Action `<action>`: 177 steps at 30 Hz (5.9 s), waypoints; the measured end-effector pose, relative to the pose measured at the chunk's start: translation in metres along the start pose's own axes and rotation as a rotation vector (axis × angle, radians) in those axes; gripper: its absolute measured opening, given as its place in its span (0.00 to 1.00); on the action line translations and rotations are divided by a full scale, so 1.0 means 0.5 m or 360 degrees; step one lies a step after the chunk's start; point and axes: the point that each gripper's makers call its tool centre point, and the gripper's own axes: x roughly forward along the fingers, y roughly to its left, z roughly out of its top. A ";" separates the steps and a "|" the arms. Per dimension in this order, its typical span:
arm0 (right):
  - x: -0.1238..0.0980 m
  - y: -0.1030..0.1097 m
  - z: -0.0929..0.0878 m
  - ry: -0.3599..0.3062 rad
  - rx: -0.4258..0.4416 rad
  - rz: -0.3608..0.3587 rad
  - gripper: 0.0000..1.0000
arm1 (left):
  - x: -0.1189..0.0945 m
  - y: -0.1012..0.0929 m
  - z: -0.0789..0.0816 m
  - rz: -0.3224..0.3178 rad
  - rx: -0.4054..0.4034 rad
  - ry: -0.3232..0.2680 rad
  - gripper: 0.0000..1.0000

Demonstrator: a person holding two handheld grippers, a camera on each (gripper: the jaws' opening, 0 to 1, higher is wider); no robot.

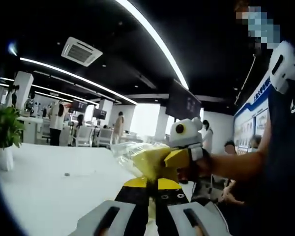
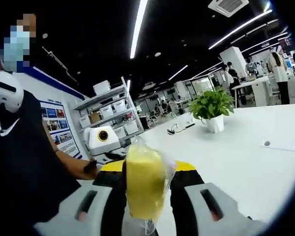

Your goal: Compare the silicone blocks by pressing each to a similar depth, holding the contact briefly, and releasing to observe deformation and rebound differences across the visible hardness samples.

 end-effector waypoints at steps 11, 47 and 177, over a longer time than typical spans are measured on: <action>-0.009 0.008 0.011 -0.0063 0.0009 0.0039 0.18 | 0.007 0.000 0.006 -0.0018 0.0053 0.0028 0.01; 0.001 0.003 0.012 -0.0001 -0.0094 -0.0031 0.00 | 0.006 0.007 0.008 -0.0018 0.0074 0.0076 0.02; -0.544 -0.235 -0.254 -0.0110 -0.0290 -0.1525 0.97 | -0.042 0.351 -0.361 0.0354 -0.0996 0.0725 0.01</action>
